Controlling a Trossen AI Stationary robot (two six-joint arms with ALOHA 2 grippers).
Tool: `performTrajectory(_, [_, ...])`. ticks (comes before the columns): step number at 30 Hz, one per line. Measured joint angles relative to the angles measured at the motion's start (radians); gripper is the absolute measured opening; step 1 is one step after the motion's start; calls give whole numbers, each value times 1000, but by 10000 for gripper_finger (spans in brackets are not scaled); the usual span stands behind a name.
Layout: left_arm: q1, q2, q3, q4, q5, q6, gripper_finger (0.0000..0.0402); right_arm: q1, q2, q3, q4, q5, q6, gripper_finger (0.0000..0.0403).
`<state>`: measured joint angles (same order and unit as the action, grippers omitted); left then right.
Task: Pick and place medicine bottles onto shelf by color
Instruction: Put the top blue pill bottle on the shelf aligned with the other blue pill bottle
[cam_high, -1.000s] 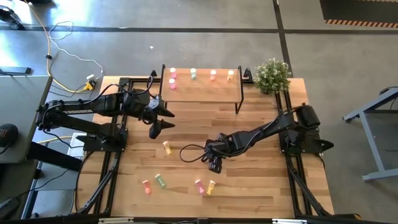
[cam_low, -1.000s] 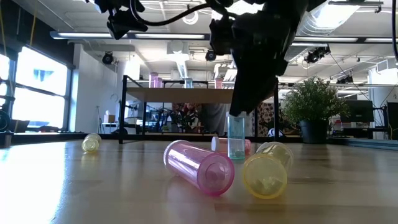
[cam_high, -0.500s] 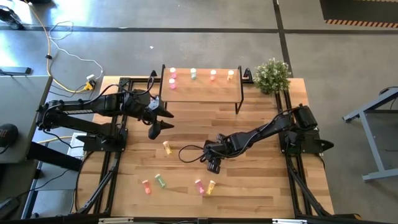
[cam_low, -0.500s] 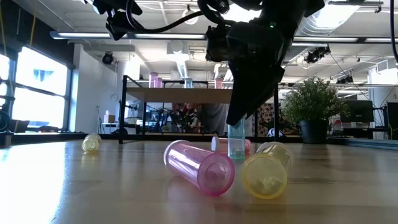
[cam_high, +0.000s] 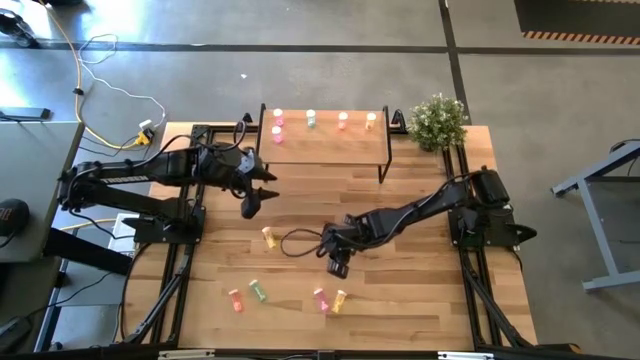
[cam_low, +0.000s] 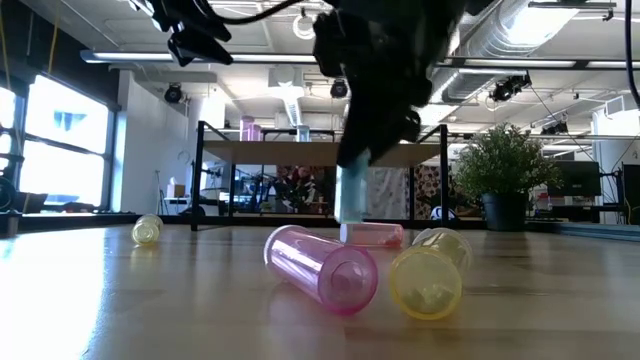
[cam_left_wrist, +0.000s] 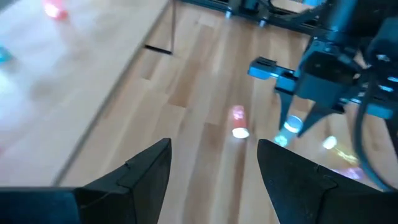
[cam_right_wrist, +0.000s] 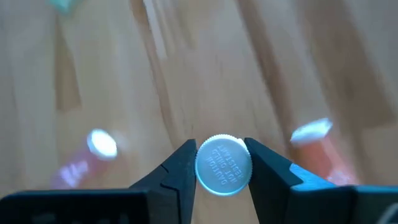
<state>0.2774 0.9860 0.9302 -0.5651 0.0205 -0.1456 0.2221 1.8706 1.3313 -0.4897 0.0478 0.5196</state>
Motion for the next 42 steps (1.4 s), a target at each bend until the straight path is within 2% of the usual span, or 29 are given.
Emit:
performTrajectory(8, [95,-42,1,0,-10,10,229,-126,0,170,-82,-5,-136,107])
performTrajectory(12, [139,-59,1,0,-10,8,229,-207,0,282,-158,-48,-248,107])
performTrajectory(16, [168,-61,1,0,-10,8,229,-275,0,405,-248,-52,-352,107])
performTrajectory(25, [217,-61,1,0,-10,7,229,-437,0,650,-335,-52,-570,107])
performTrajectory(35, [254,-58,1,0,-10,-33,230,-577,0,717,-323,-52,-738,107])
performTrajectory(42, [260,-35,1,0,-10,-45,230,-612,32,717,-308,-51,-819,107])
